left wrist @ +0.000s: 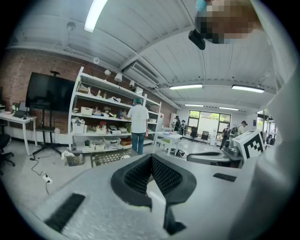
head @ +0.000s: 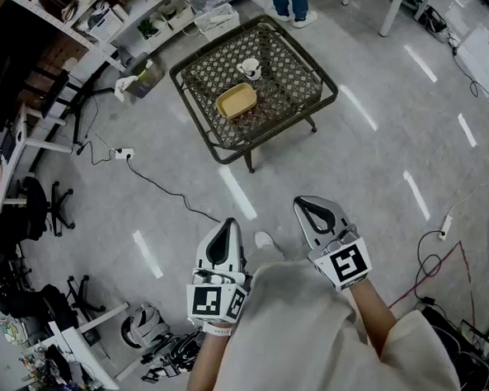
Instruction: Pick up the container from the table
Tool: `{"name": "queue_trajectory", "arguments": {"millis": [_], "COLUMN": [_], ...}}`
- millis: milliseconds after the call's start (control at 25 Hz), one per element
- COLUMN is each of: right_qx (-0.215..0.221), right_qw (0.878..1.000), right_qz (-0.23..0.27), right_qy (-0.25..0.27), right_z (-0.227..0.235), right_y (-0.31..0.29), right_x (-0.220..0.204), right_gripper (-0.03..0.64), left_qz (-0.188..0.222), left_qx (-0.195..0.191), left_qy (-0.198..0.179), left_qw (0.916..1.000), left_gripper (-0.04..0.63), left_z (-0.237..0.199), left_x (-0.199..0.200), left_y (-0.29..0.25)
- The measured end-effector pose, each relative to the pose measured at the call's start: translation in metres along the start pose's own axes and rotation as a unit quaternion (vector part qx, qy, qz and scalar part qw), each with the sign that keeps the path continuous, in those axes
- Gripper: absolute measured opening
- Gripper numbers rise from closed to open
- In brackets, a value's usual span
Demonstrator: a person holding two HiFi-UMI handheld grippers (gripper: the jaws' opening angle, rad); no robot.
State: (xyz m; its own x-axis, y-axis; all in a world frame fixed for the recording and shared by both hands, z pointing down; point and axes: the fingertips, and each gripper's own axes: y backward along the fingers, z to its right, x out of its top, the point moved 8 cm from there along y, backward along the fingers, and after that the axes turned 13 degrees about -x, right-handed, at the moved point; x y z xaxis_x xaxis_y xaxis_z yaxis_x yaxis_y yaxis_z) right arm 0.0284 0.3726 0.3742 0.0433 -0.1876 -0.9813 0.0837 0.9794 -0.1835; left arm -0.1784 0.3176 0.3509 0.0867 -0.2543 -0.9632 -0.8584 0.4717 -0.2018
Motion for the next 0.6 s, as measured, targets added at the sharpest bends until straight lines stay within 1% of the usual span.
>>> {"name": "queue_trajectory", "arguments": {"millis": [80,160,280,360,400,520,600], "right_qx": [-0.004,-0.005,0.005,0.004,0.002,0.004,0.003], "right_qw": [1.0,1.0,1.0,1.0,1.0,1.0,1.0], "right_qz": [-0.008,-0.011,0.012,0.014,0.013,0.003,0.0], "right_qy": [-0.008,-0.011,-0.01,-0.009,-0.01,-0.018,-0.018], "right_z": [0.001,0.003,0.006,0.004,0.001,-0.012,-0.021], "right_y": [0.01,0.015,0.016,0.015,0.013,0.002,-0.005], "right_x": [-0.001,-0.001,0.003,-0.001,-0.001,-0.001,0.0], "right_gripper": [0.017,0.017,0.018,0.018,0.018,0.02,0.02], "left_qz": [-0.004,-0.01,-0.027,-0.035,-0.033,-0.018,-0.015], "left_qx": [0.001,-0.007,-0.015,-0.002,0.007,0.032,0.037], "left_qy": [-0.012,-0.013,-0.004,-0.007,-0.003,0.021,0.027], "left_qw": [0.9999,0.9998,0.9995,0.9993,0.9994,0.9991,0.9988], "left_gripper": [0.023,0.023,0.023,0.023,0.023,0.023,0.023], "left_z": [0.009,0.014,0.018,0.015,0.011,-0.006,-0.019], "left_x": [0.012,0.017,0.01,0.007,0.006,0.006,0.004], "left_y": [-0.005,-0.008,-0.01,-0.005,-0.001,0.012,0.017]}}
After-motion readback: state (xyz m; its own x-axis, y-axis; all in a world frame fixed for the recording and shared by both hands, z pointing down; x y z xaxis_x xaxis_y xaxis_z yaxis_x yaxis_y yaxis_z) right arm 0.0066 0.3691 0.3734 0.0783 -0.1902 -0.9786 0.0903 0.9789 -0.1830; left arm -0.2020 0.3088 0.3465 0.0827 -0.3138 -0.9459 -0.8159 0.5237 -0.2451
